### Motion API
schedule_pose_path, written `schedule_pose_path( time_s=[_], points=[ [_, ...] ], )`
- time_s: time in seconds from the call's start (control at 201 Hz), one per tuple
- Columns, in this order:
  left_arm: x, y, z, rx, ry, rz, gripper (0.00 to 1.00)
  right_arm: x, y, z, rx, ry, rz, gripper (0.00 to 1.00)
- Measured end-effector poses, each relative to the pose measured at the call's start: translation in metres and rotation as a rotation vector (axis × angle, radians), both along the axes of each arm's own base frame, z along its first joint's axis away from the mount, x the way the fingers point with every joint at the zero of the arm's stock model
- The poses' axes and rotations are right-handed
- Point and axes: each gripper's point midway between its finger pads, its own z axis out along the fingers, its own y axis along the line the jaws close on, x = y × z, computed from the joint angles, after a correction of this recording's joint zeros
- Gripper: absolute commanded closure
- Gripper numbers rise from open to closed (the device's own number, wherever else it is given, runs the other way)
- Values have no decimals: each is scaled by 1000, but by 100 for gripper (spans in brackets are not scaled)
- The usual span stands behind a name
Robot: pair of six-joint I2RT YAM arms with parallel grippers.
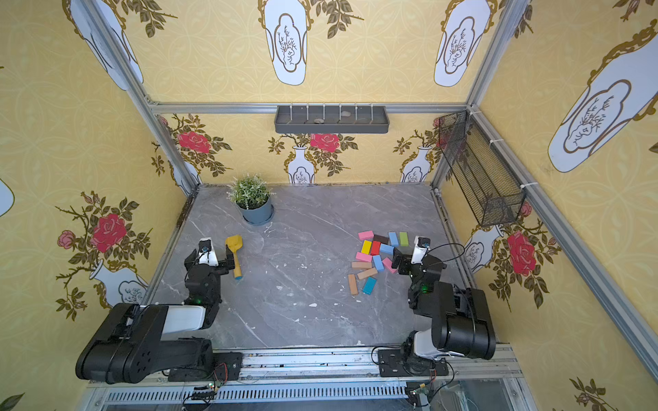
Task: Assemble the number 8 with building blocks
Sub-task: Pick up the building block from the center of the board.
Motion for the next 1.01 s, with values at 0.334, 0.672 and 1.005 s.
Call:
schedule_pose_path(
  time_s=[0.334,0.672,1.005],
  points=[
    [0,0,0,0,0,0,0,1,-1,0,0,2,-4,2],
    [0,0,0,0,2,0,0,3,-9,1,6,1,-59,2],
    [-2,0,0,0,-2,-1,0,4,-12,3,2,1,-76,2]
  ],
)
